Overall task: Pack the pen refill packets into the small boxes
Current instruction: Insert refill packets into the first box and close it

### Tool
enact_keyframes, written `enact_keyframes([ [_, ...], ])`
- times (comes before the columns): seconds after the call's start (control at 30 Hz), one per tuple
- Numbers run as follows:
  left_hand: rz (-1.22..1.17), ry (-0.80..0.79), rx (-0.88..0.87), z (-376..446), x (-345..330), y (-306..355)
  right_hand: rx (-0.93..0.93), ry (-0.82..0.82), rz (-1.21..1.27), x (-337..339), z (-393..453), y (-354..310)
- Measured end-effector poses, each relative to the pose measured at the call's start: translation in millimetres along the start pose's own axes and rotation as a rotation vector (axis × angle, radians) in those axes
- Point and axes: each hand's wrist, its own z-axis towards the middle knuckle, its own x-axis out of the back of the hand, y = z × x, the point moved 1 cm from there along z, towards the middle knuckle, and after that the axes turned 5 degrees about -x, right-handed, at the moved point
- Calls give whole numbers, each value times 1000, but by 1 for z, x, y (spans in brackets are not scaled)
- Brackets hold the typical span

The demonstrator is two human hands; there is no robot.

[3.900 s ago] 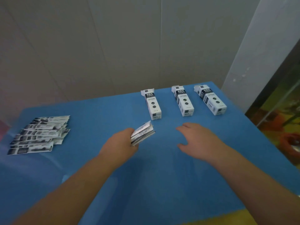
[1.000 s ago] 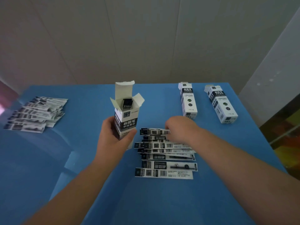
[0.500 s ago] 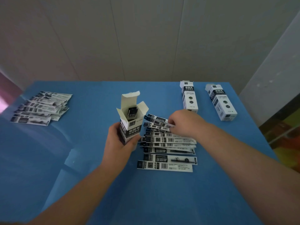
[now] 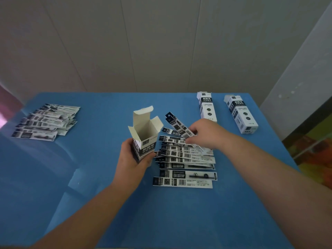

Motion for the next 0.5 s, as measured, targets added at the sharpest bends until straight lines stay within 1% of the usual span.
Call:
enact_keyframes([
  [0.17, -2, -7, -4, 0, -1, -1, -42, -2, 42, 6, -6, 1],
  [0.23, -1, -13, -3, 1, -1, -2, -52, -2, 112, 8, -8, 2],
  [0.4, 19, -33, 4, 3, 1, -3, -89, 25, 415, 11, -18, 2],
  [0.5, 7, -24, 4, 3, 0, -5, -131, 14, 674, 12, -25, -1],
])
